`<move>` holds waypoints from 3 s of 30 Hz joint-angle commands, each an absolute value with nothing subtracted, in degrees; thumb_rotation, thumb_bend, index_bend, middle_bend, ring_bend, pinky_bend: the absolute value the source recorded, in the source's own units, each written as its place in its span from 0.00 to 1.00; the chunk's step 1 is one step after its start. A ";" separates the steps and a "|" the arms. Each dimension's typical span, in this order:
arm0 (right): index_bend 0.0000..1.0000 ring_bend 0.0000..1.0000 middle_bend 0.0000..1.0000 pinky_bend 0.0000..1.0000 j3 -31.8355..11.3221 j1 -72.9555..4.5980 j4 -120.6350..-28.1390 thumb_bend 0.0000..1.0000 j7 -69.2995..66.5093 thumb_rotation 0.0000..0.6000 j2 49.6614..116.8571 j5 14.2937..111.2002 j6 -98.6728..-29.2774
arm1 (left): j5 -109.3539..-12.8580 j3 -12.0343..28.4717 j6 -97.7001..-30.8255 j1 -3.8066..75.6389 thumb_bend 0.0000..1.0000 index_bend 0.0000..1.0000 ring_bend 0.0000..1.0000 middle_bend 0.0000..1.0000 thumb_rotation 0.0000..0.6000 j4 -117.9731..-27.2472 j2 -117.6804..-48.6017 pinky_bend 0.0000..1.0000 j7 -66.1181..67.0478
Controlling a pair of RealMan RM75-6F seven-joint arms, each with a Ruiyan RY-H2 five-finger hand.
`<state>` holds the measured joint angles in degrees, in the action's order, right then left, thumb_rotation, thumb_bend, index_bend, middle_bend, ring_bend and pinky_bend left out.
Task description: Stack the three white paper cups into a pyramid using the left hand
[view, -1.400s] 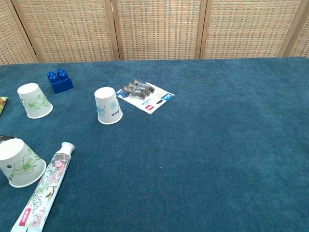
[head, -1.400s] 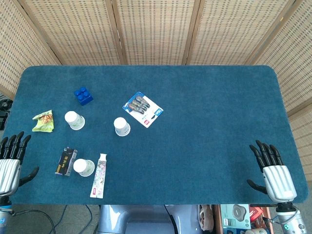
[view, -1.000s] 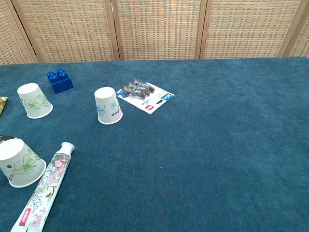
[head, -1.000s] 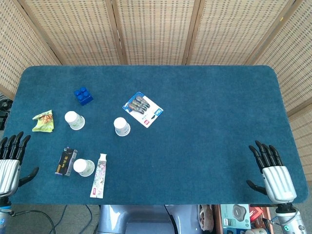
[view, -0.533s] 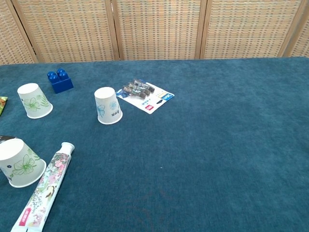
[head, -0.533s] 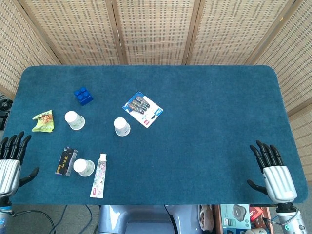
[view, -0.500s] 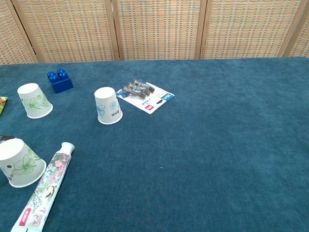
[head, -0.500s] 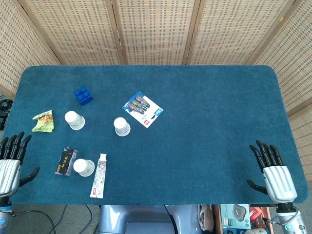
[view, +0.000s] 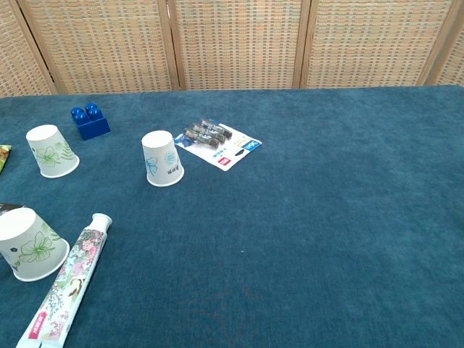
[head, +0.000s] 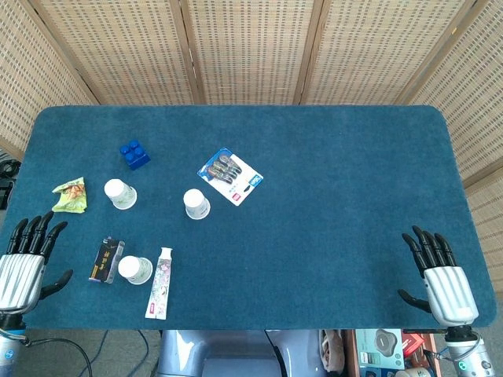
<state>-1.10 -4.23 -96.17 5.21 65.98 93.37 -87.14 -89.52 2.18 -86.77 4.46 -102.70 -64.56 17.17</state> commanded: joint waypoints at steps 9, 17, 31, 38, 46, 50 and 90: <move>0.00 0.00 0.00 0.00 -1.22 -4.27 -96.06 0.14 4.73 1.00 65.88 93.03 -87.01 | -83.55 1.52 -72.97 10.78 0.24 0.15 0.00 0.00 1.00 -111.79 -57.29 0.00 23.96; 0.00 0.00 0.00 0.00 -1.33 -4.23 -96.07 0.14 4.04 1.00 65.64 93.04 -87.27 | -77.20 1.90 -67.54 14.31 0.24 0.15 0.00 0.00 1.00 -111.85 -59.96 0.00 29.50; 0.00 0.00 0.00 0.00 -1.40 -4.19 -95.99 0.14 3.20 1.00 65.39 92.87 -87.36 | -69.57 1.96 -63.38 18.81 0.24 0.16 0.00 0.00 1.00 -109.77 -66.63 0.00 36.82; 0.00 0.00 0.00 0.00 -1.46 -4.18 -95.91 0.14 2.83 1.00 65.28 92.82 -87.43 | -65.40 1.88 -62.99 20.65 0.24 0.18 0.00 0.00 1.00 -108.60 -69.93 0.00 40.26; 0.00 0.00 0.00 0.00 -1.44 -4.18 -95.92 0.14 2.66 1.00 65.20 92.83 -87.41 | -63.48 1.48 -63.54 21.99 0.25 0.25 0.00 0.00 1.00 -107.80 -71.75 0.00 41.60; 0.00 0.00 0.00 0.00 -1.41 -4.19 -95.93 0.14 2.70 1.00 65.22 92.91 -87.41 | -63.02 1.02 -63.85 22.53 0.25 0.29 0.00 0.00 1.00 -107.74 -72.37 0.00 42.09; 0.00 0.00 0.00 0.00 -1.41 -4.17 -95.75 0.14 1.62 1.00 65.01 92.94 -87.49 | -55.98 7.82 -66.20 30.48 0.25 0.40 0.00 0.00 1.00 -114.69 -64.37 0.00 42.33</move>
<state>-1.41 -4.16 -95.76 1.63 65.01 92.95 -87.50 -58.35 6.32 -67.02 28.98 -114.60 -65.07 42.01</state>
